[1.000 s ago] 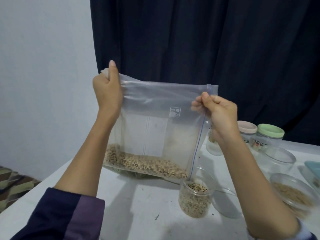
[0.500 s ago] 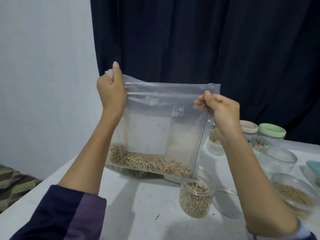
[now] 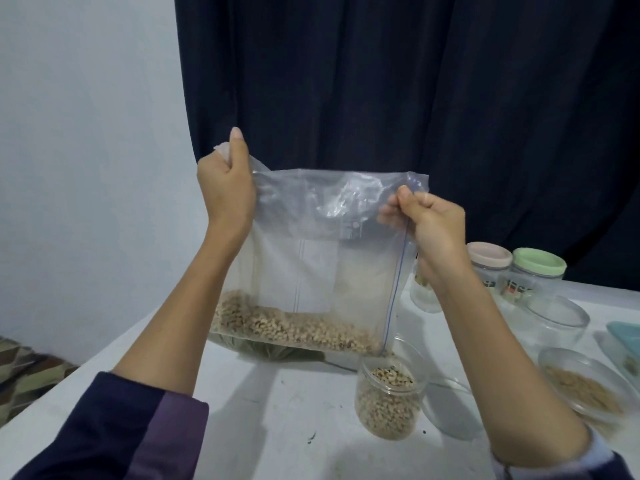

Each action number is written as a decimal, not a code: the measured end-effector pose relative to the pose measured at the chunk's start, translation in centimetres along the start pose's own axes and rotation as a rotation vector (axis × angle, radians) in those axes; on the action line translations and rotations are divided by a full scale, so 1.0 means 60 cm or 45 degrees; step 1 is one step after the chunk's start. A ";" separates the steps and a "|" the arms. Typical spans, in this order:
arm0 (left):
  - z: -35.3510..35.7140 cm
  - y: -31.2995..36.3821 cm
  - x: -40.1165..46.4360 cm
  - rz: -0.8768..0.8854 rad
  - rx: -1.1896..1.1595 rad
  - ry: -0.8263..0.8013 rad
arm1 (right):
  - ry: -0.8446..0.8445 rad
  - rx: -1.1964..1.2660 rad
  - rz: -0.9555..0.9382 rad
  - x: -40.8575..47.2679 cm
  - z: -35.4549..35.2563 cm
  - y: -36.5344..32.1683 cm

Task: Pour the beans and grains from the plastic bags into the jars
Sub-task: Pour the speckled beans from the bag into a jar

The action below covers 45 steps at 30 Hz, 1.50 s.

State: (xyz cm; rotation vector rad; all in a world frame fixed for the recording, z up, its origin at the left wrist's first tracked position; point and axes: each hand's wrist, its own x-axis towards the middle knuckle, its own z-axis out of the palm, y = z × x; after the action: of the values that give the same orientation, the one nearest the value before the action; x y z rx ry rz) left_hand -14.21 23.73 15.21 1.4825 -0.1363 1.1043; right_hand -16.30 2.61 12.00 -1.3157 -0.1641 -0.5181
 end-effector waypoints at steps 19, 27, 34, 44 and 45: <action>-0.024 0.004 0.007 -0.033 -0.039 0.037 | -0.067 0.017 -0.049 -0.015 0.007 -0.017; -0.020 0.009 0.001 -0.069 -0.074 -0.015 | -0.068 -0.030 -0.060 -0.020 0.004 -0.015; -0.018 0.011 -0.006 -0.062 -0.038 -0.013 | -0.061 0.018 -0.019 -0.018 -0.009 -0.014; -0.011 0.008 -0.014 -0.080 -0.030 -0.047 | -0.034 -0.040 -0.036 -0.014 -0.013 -0.009; -0.011 0.008 -0.015 -0.086 -0.037 -0.052 | -0.084 -0.073 -0.018 -0.015 -0.013 -0.010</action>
State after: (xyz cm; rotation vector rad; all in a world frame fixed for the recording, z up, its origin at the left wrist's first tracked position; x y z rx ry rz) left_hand -15.36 23.70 14.83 1.4741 -0.1292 1.0139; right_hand -17.50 2.03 11.94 -1.3895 -0.2148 -0.4948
